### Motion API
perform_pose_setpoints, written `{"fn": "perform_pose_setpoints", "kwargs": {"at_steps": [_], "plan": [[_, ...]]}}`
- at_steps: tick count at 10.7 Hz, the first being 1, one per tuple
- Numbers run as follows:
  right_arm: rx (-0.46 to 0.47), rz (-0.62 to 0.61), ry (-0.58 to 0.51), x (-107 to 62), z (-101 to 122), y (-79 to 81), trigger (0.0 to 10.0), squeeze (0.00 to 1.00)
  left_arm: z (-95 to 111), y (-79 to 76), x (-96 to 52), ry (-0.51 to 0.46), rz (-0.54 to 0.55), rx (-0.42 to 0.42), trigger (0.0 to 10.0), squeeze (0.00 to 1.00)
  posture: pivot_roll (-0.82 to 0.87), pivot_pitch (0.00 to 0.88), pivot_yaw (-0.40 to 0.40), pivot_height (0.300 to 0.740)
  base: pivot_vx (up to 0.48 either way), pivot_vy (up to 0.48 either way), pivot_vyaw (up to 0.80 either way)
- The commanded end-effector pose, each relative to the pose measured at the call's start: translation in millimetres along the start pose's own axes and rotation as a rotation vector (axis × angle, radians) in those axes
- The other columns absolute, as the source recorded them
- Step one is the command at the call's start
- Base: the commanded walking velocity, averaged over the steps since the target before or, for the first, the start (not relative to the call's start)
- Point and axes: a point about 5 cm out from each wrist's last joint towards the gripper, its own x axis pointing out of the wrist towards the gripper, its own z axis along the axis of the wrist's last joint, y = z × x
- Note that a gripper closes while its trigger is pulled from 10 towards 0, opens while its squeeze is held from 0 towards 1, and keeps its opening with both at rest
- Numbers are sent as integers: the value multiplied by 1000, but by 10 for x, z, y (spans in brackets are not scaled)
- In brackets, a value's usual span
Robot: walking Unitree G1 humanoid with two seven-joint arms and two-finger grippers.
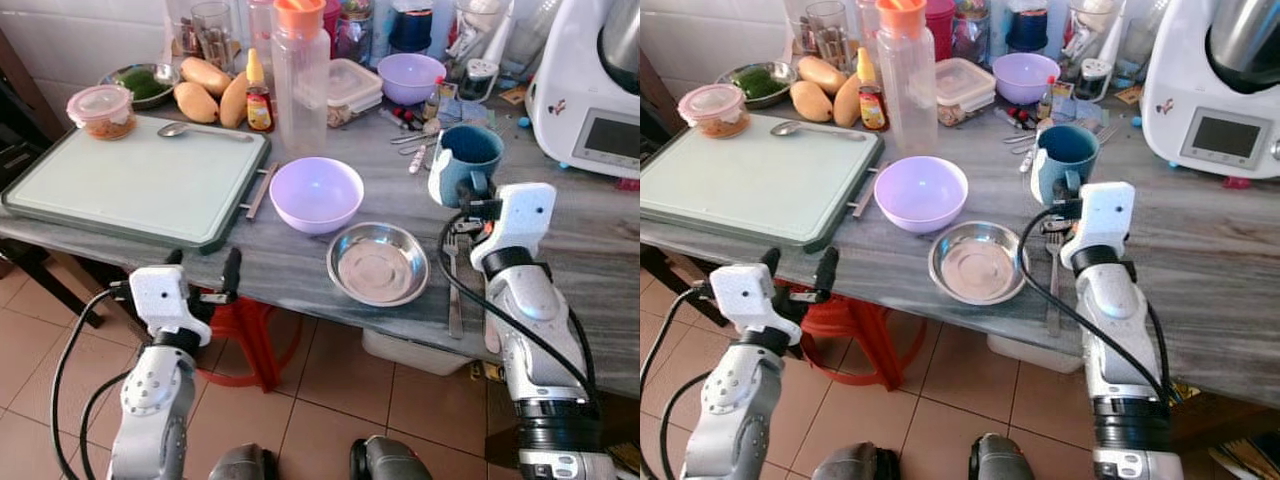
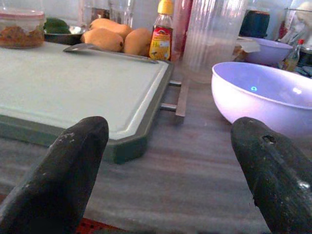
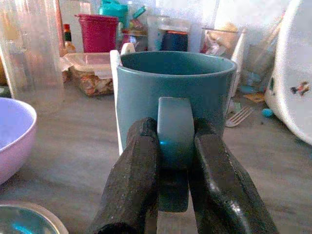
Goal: Setting the table
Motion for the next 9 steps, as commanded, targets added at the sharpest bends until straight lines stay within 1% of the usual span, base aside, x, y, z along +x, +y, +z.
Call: {"fn": "perform_pose_setpoints", "kwargs": {"at_steps": [1, 2, 4, 7, 9], "plan": [[17, 32, 11, 18, -9, 27, 10000, 0, 38, -22, 7, -7, -18, 1, 10000, 0, -55, 130, 16, 740, 0, 0, 0], [46, 88, 18, 15, -29, 103, 10000, 0, 40, -25, 1, -7, -22, 1, 10000, 0, -53, 133, 17, 740, 0, 0, 0], [57, 124, 31, -6, -68, 168, 10000, 0, 52, -28, 4, -9, -25, -1, 10000, 0, -49, 137, 18, 740, 0, 0, 0], [51, 144, 64, -75, -142, 194, 10000, 0, 52, -39, -1, -7, -27, -3, 10000, 0, -51, 143, 15, 740, 0, 0, 0], [47, 147, 91, -131, -217, 173, 10000, 0, 51, -48, 9, -6, -32, -3, 10000, 0, -54, 144, 16, 740, 0, 0, 0]]}}
